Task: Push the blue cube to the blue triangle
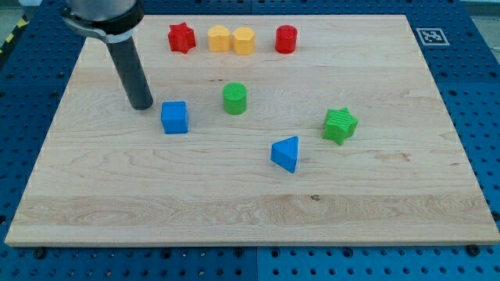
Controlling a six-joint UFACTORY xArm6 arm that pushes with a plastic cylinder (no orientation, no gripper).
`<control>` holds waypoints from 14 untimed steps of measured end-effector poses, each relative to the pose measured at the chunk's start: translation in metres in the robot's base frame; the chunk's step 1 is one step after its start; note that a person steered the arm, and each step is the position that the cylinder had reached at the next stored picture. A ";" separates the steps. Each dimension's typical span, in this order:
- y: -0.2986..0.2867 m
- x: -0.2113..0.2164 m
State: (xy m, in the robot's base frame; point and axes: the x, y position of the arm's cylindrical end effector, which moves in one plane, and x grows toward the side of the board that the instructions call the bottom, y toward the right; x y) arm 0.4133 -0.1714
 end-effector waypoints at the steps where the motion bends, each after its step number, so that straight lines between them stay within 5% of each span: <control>1: 0.000 0.000; 5: 0.075 0.021; 10: 0.078 0.090; 14: 0.092 0.084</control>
State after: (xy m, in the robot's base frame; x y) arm 0.4974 -0.0794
